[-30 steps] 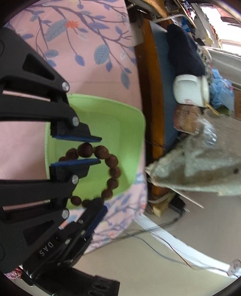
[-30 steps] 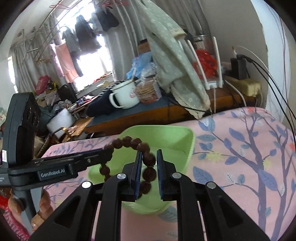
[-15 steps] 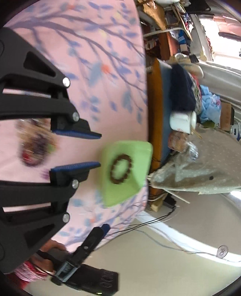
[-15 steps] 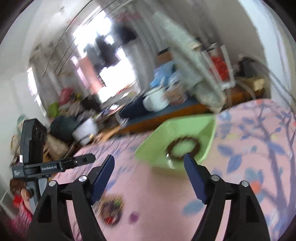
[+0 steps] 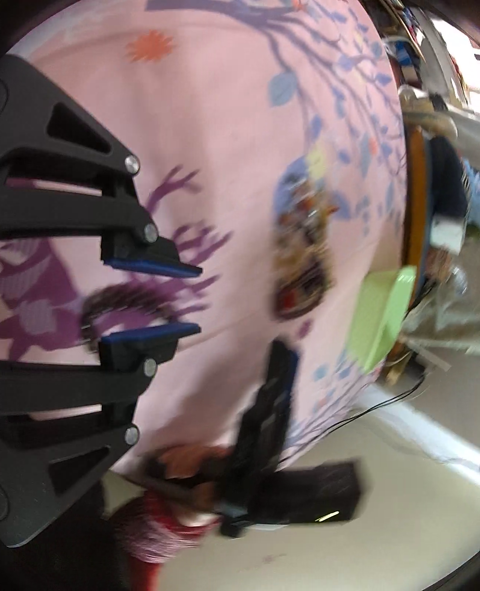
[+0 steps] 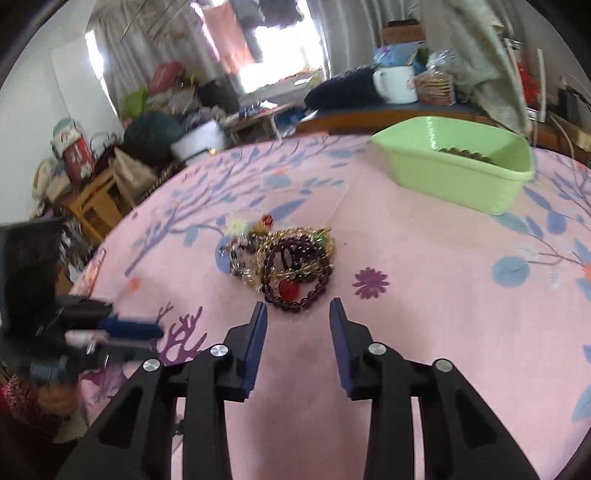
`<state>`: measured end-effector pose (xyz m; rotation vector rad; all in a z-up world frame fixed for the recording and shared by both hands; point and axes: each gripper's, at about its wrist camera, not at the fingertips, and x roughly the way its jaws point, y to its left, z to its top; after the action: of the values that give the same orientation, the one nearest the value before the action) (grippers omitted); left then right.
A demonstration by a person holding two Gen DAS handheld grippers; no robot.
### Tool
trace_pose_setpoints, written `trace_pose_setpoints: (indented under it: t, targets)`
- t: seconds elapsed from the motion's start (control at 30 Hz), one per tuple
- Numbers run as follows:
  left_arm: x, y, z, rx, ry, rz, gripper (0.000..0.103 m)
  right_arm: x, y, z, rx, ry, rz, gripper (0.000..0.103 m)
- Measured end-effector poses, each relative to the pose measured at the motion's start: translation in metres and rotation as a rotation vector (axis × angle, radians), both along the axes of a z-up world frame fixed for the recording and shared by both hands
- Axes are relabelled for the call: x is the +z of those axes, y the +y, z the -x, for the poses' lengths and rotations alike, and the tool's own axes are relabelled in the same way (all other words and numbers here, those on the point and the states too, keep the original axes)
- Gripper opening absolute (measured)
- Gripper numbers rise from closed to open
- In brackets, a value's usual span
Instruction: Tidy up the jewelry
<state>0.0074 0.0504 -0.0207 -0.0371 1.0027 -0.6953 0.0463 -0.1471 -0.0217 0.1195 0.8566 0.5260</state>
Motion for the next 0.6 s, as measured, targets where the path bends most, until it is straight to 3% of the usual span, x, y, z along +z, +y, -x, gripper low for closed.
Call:
trace_pose_setpoints:
  t: [0.2,0.3,0.4,0.43,0.53,0.6]
  targets:
    - [-0.011,-0.012,0.007,-0.002,-0.053,-0.099,0.024,-0.009,0.028,-0.014,0.047,0.017,0.105,0.004]
    - [-0.006,-0.013,-0.012,0.061,-0.092,-0.155,0.026,-0.011,0.021,-0.014,0.054,0.044,0.116,0.000]
    - [-0.002,-0.008,-0.043,0.208,-0.152,-0.284,0.026,-0.010,0.007,0.001,0.069,0.079,0.108,0.000]
    - [-0.002,-0.001,-0.057,0.246,-0.143,-0.284,0.026,-0.010,0.005,0.007,0.076,0.083,0.112,0.000]
    - [-0.001,0.016,-0.077,0.284,-0.078,-0.187,0.026,-0.006,-0.003,0.024,0.114,0.108,0.088,0.000]
    - [0.003,0.023,-0.080,0.301,-0.073,-0.148,0.027,0.002,-0.009,0.027,0.088,0.081,0.078,0.000]
